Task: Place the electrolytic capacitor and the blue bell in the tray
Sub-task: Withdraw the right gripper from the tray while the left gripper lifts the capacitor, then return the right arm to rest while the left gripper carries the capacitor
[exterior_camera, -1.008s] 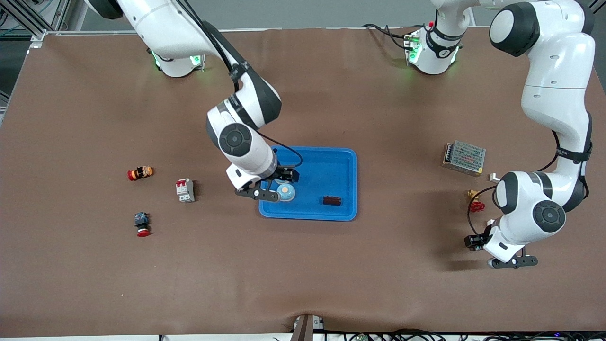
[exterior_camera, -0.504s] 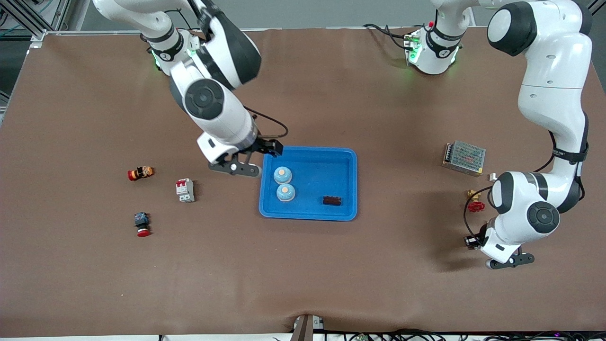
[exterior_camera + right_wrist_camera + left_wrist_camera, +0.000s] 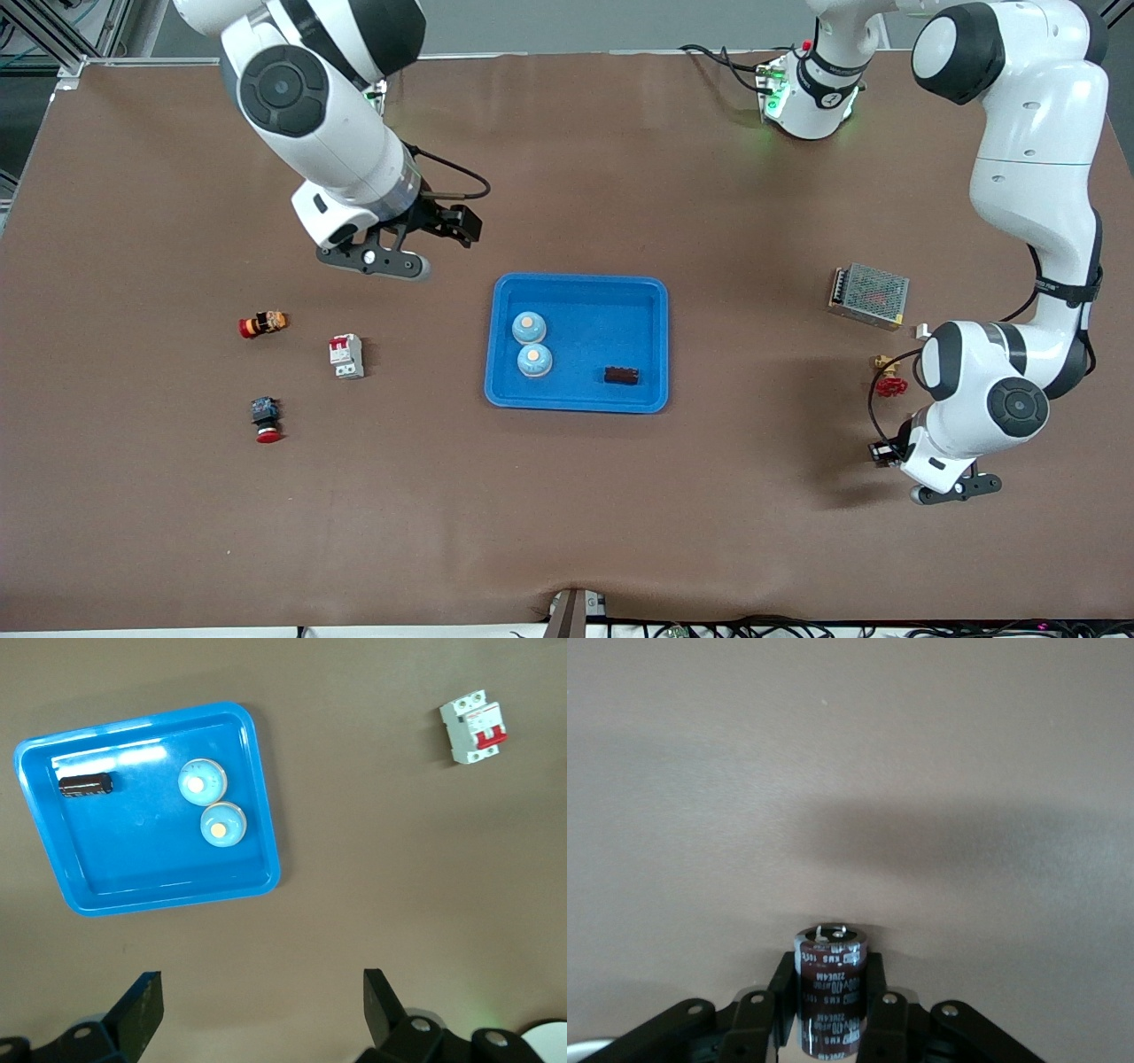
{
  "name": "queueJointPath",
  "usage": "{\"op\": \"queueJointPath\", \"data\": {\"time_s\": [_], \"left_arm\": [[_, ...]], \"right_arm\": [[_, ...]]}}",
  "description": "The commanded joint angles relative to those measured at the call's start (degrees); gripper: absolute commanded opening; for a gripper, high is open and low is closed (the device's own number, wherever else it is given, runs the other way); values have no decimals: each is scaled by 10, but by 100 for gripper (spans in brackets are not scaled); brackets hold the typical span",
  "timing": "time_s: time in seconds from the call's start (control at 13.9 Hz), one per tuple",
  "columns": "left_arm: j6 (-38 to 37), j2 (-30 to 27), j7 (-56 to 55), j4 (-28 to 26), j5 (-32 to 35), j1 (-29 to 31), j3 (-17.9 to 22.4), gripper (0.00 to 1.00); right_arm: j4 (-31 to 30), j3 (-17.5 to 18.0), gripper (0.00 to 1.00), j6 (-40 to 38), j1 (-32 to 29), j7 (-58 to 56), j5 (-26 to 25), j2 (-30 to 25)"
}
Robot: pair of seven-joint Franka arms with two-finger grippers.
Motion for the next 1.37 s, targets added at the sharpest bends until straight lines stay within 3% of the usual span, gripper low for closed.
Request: {"op": "queueJointPath", "data": {"time_s": [0.0,0.43,0.65,1.3], "left_arm": [[-37,-38,-76,-6,-3,2,-1,0],[-86,-82,-231,-8,-32,-3,-8,0],[-130,-106,-313,-8,-32,-3,-29,0],[-230,-165,-568,-29,-24,-20,-109,0]], "right_arm": [[-21,3,100,-27,-26,-38,-6,-41],[-27,3,100,-102,-92,-149,-16,-104],[-58,3,100,-107,-100,-192,-62,-153],[-114,3,100,-108,-234,-344,-63,-213]]}}
